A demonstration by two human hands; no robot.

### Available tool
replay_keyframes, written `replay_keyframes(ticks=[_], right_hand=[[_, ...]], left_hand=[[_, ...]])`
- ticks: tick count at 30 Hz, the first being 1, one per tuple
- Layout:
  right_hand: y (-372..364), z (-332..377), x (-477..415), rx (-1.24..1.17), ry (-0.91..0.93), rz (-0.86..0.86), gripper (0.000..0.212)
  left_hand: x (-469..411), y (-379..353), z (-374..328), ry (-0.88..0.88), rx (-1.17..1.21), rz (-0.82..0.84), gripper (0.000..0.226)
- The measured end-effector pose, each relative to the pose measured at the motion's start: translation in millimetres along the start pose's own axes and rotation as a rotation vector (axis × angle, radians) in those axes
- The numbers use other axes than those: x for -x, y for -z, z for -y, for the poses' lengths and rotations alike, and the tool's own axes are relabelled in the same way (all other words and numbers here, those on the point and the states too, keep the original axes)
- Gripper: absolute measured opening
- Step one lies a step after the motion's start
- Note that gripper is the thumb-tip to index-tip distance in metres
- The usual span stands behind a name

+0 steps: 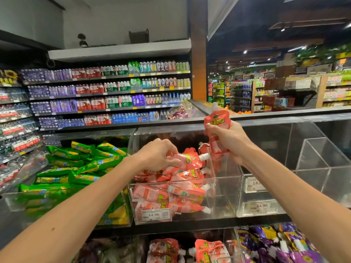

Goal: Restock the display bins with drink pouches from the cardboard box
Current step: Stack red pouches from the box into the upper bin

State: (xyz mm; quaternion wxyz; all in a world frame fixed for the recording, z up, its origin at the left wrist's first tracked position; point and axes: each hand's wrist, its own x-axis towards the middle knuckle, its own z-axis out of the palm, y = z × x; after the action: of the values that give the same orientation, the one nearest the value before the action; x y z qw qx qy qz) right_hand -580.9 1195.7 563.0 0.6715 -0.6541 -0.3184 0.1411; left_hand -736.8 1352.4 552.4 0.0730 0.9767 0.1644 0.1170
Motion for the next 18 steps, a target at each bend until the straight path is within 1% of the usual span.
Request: replay_keyframes(ticks=[3, 5, 7, 10, 12, 16, 18], right_hand=[[-1.8, -3.3, -0.2, 0.019, 0.005, 0.028, 0.024], [-5.0, -6.3, -0.6, 0.007, -0.005, 0.042, 0.024], [-8.8, -9.0, -1.4, -0.019, -0.034, 0.055, 0.023], [-14.2, -9.0, -1.5, -0.062, -0.078, 0.085, 0.029], [-17.9, -6.7, -0.5, -0.101, -0.103, 0.103, 0.026], [-23.4, -3.7, 3.8, -0.108, -0.109, 0.129, 0.024], [-24.0, -3.3, 5.7, -0.123, -0.106, 0.138, 0.025]], left_hand=[[-13.8, -17.6, 3.3, 0.006, -0.092, -0.017, 0.037], [-19.3, -23.7, 5.5, -0.012, -0.054, -0.022, 0.038], [-17.9, -30.9, 3.8, -0.049, 0.012, -0.010, 0.035], [-12.4, -45.2, -7.9, -0.089, -0.037, 0.074, 0.030], [-10.2, -48.9, -14.2, -0.069, -0.049, 0.130, 0.030], [-7.7, -44.3, -19.6, 0.018, -0.038, 0.243, 0.052], [-7.1, -37.2, -20.4, -0.021, -0.029, 0.269, 0.048]])
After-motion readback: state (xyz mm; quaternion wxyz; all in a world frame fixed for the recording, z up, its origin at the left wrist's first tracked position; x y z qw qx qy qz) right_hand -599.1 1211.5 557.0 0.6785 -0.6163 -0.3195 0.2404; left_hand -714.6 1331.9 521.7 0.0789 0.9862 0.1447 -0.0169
